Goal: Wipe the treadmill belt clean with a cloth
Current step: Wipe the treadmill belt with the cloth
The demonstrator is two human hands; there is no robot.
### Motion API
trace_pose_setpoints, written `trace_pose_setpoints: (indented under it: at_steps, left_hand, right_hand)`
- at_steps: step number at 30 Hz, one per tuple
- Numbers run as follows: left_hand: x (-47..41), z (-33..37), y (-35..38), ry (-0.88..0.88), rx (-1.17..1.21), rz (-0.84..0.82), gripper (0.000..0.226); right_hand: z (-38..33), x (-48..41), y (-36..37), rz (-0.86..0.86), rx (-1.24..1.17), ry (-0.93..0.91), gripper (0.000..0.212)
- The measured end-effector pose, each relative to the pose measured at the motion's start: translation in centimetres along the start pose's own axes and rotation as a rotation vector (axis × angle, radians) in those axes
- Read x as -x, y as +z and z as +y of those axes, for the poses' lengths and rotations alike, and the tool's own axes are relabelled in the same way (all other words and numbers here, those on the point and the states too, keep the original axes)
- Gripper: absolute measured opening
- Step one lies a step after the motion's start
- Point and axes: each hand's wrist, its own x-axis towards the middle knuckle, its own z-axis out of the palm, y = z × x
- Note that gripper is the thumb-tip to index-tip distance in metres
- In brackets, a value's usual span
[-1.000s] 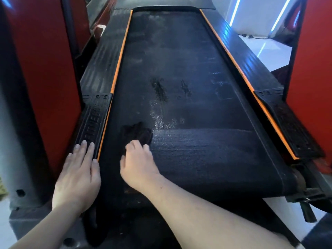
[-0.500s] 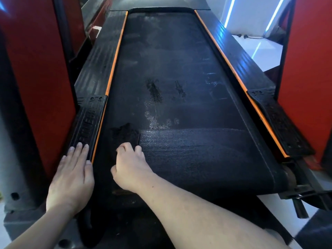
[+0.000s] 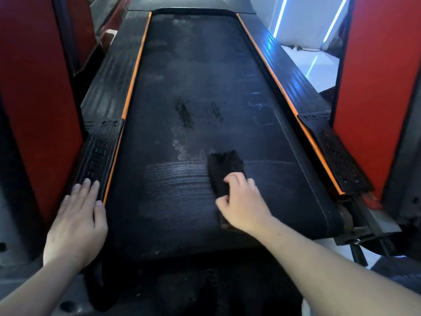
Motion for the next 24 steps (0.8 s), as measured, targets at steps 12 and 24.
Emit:
trace_pose_setpoints:
  at_steps: [12, 24]
  left_hand:
    - [0.1, 0.4, -0.2, 0.005, -0.034, 0.004, 0.07]
    - [0.7, 0.9, 0.4, 0.159, -0.202, 0.094, 0.061]
  right_hand:
    - [15.0, 1.6, -6.7, -0.017, 0.163, 0.382, 0.052]
    - [14.9, 1.5, -7.1, 0.017, 0.03, 0.385, 0.042]
